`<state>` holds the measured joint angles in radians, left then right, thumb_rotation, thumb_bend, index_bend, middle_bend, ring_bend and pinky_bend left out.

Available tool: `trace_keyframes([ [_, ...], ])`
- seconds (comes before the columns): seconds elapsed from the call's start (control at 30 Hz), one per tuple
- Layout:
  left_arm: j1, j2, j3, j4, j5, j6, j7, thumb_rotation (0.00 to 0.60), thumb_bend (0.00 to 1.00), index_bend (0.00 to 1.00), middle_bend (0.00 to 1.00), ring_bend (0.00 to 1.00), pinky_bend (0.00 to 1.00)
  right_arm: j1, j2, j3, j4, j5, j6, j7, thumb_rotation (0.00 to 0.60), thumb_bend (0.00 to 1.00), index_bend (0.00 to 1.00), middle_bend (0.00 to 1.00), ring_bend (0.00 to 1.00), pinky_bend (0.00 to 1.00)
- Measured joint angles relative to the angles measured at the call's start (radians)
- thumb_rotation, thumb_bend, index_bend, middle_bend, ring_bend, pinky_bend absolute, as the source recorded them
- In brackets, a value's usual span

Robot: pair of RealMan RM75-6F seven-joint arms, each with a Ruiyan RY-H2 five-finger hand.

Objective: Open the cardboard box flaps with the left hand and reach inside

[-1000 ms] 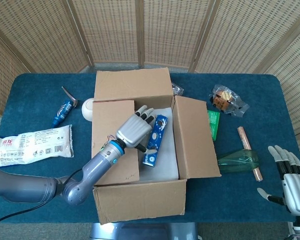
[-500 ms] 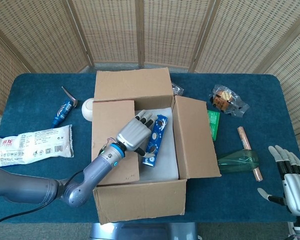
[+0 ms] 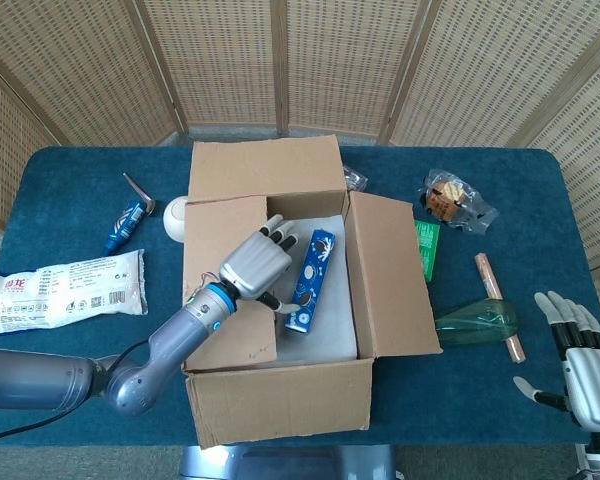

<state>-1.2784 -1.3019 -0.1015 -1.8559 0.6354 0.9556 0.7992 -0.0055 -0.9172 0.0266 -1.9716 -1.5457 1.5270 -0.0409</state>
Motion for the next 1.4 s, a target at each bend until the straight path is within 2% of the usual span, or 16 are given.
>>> trace_keyframes([
  [0.47, 0.032, 0.130, -0.011, -0.121, 0.037, 0.030, -0.040, 0.222, 0.00, 0.78, 0.18, 0.00, 0.08, -0.002, -0.007, -0.004, -0.002, -0.010, 0.003, -0.017, 0.600, 0.00, 0.00, 0.00, 0.00, 0.00],
  [0.67, 0.071, 0.239, -0.009, -0.203, 0.084, 0.058, -0.061, 0.224, 0.00, 0.78, 0.18, 0.00, 0.09, -0.003, -0.010, -0.010, -0.004, -0.024, 0.003, -0.029, 0.600, 0.00, 0.00, 0.00, 0.00, 0.00],
  [0.9, 0.167, 0.441, 0.000, -0.313, 0.197, 0.089, -0.133, 0.223, 0.00, 0.78, 0.18, 0.00, 0.10, -0.007, -0.017, -0.017, -0.008, -0.042, 0.010, -0.048, 0.600, 0.00, 0.00, 0.00, 0.00, 0.00],
  [1.1, 0.273, 0.584, 0.009, -0.361, 0.321, 0.102, -0.237, 0.225, 0.00, 0.78, 0.19, 0.00, 0.10, -0.011, -0.020, -0.022, -0.012, -0.057, 0.015, -0.057, 0.600, 0.00, 0.00, 0.00, 0.00, 0.00],
  [1.3, 0.378, 0.675, 0.023, -0.367, 0.436, 0.109, -0.347, 0.224, 0.00, 0.78, 0.18, 0.00, 0.10, -0.013, -0.024, -0.028, -0.010, -0.069, 0.017, -0.065, 0.600, 0.00, 0.00, 0.00, 0.00, 0.00],
  [1.4, 0.430, 0.694, 0.034, -0.351, 0.493, 0.109, -0.403, 0.226, 0.00, 0.78, 0.19, 0.00, 0.10, -0.014, -0.023, -0.029, -0.010, -0.072, 0.017, -0.063, 0.600, 0.00, 0.00, 0.00, 0.00, 0.00],
])
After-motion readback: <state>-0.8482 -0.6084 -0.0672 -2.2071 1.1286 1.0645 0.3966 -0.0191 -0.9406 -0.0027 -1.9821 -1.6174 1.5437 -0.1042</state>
